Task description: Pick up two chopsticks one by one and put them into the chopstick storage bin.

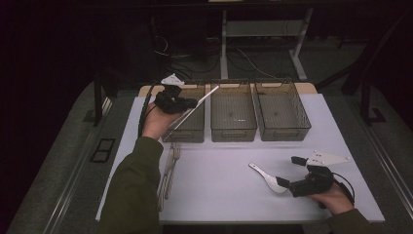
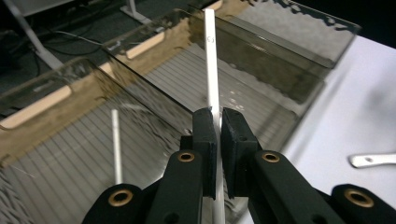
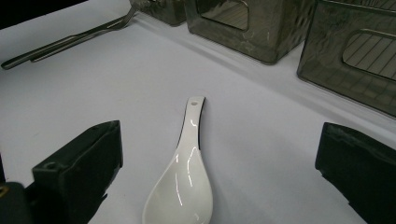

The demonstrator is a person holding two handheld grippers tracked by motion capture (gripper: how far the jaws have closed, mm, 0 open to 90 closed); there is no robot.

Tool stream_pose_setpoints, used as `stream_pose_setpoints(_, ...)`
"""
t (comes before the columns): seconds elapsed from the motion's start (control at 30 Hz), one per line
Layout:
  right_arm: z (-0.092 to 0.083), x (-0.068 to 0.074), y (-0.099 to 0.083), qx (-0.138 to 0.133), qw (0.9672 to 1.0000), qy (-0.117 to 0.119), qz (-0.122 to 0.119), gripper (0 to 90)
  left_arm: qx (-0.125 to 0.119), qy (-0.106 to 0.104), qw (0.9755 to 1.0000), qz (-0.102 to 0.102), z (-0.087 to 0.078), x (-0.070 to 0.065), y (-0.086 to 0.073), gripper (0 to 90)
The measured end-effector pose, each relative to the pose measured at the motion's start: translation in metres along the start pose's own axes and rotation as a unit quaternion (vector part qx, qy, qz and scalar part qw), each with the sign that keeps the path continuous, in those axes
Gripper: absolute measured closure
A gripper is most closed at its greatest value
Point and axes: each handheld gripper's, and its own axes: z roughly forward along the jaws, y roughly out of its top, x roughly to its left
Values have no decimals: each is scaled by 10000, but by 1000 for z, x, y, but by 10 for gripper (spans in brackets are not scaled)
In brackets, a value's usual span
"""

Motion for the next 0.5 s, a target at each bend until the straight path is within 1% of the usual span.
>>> stream_pose_setpoints(0.07,0,0,0,-7,10000,8,12,9,47,41,10000,16,5,8,3,838)
stream_pose_setpoints(0.17,0,0,0,-2,10000,20,26,9,-29,138,9999,-28,12,18,5,838)
stream_pose_setpoints(0.2,0,0,0,-3,10000,25,31,9,-1,175,9998,12,14,22,4,838)
stream_pose_setpoints(0.27,0,0,0,-11,10000,37,41,8,-21,257,9997,-40,19,27,3,838)
stream_pose_setpoints(0.33,0,-1,0,-14,10000,44,49,9,11,396,9992,-103,25,31,-1,837)
stream_pose_setpoints(0.4,-1,-1,0,-28,10000,40,61,9,131,537,9984,-111,31,34,-3,837)
stream_pose_setpoints(0.47,-1,-1,0,-30,10000,41,68,9,174,587,9981,-105,34,37,-5,837)
stream_pose_setpoints(0.5,-1,-1,0,-30,10000,45,66,9,158,622,9979,-128,36,37,-6,837)
